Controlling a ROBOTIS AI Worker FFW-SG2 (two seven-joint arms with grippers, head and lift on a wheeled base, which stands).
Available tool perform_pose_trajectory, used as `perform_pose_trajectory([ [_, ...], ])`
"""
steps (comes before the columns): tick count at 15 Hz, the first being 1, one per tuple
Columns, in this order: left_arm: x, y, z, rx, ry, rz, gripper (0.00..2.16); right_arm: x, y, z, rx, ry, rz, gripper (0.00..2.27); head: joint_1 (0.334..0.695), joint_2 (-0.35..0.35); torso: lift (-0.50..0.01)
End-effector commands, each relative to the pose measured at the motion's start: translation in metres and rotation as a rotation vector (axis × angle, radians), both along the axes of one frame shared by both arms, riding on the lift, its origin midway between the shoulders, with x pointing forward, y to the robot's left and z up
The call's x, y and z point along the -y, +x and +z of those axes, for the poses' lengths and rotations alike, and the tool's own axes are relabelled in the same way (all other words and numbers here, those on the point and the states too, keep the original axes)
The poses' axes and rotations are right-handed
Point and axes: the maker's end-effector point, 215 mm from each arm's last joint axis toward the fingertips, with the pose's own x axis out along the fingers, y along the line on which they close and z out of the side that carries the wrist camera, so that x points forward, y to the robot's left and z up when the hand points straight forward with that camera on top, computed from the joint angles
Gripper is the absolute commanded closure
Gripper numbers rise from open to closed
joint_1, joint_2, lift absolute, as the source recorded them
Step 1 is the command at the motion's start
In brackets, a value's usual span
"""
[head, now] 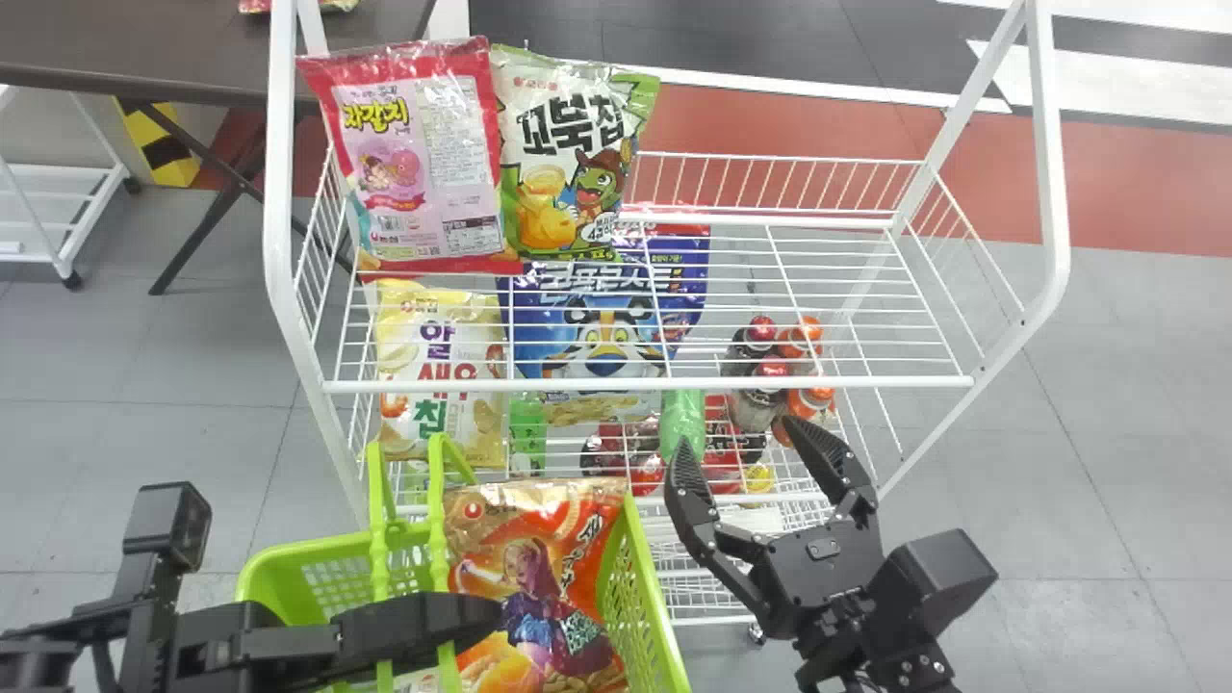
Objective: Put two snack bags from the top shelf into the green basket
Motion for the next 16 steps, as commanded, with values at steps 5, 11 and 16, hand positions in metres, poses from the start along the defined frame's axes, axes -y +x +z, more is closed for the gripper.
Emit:
perform_pose_trajectory([
  [5, 0.0011, -0.0008, 0.0, -0.001, 0.003, -0.006, 2.14, 0.0078, -0.0032, 0.0016, 0.011, -0.002, -0.025, 0.08, 0.695, -0.164, -0.001],
  [11, 0.0009, -0.0002, -0.0001, 0.003, 0.009, -0.007, 2.14, 0.0111, -0.0025, 0.0024, 0.014, -0.002, -0.041, 0.07, 0.695, -0.169, -0.001],
  [16, 0.0004, 0.0001, -0.0004, 0.003, 0.011, -0.006, 2.14, 0.0108, -0.0026, 0.0024, 0.014, -0.001, -0.04, 0.07, 0.695, -0.172, -0.001],
])
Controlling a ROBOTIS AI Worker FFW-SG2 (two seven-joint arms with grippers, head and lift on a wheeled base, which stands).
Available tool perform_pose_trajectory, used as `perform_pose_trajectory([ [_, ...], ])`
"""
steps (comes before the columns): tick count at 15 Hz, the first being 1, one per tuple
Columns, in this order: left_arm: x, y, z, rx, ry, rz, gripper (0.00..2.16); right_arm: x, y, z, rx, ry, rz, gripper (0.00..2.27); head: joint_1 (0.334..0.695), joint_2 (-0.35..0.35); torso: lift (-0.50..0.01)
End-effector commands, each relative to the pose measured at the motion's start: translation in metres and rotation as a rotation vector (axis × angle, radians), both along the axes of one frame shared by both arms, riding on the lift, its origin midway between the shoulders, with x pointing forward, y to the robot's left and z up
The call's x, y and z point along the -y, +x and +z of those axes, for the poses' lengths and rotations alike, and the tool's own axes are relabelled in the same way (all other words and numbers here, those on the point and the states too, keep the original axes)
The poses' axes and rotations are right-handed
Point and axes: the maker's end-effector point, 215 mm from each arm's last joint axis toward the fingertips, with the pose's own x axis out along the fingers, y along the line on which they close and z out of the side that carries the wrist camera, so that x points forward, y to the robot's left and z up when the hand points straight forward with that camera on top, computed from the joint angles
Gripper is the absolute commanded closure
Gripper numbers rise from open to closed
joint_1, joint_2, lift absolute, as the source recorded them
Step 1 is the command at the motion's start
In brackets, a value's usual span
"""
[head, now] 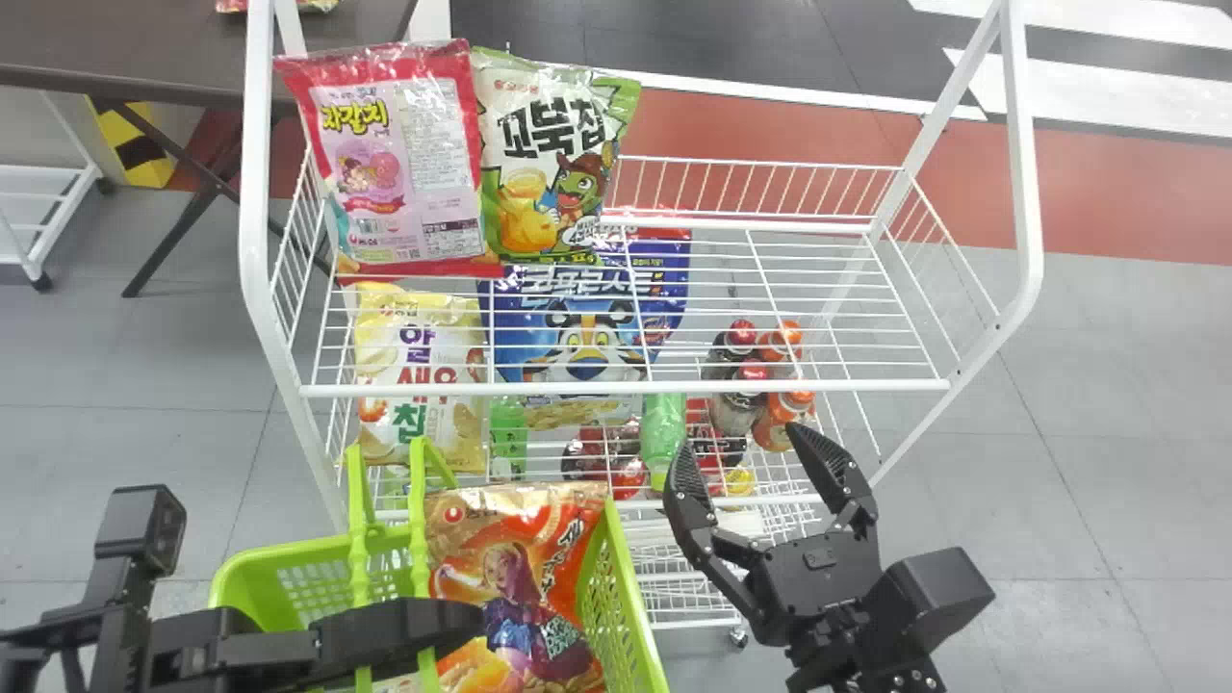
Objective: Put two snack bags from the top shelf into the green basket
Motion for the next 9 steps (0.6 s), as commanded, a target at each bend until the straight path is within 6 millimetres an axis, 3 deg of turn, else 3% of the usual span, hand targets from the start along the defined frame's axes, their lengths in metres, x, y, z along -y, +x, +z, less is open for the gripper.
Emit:
perform_pose_trajectory([
  [1, -0.0004, -0.0011, -0.0006, -0.005, -0.001, -0.002, 2.14, 0.0, 0.0001, 0.0001, 0.0, 0.001, -0.001, 0.07, 0.695, -0.172, -0.001],
  [9, -0.0003, -0.0019, -0.0037, -0.008, 0.012, 0.0, 2.15, 0.0008, -0.0011, -0.001, -0.003, 0.004, -0.002, 0.08, 0.695, -0.174, -0.001],
])
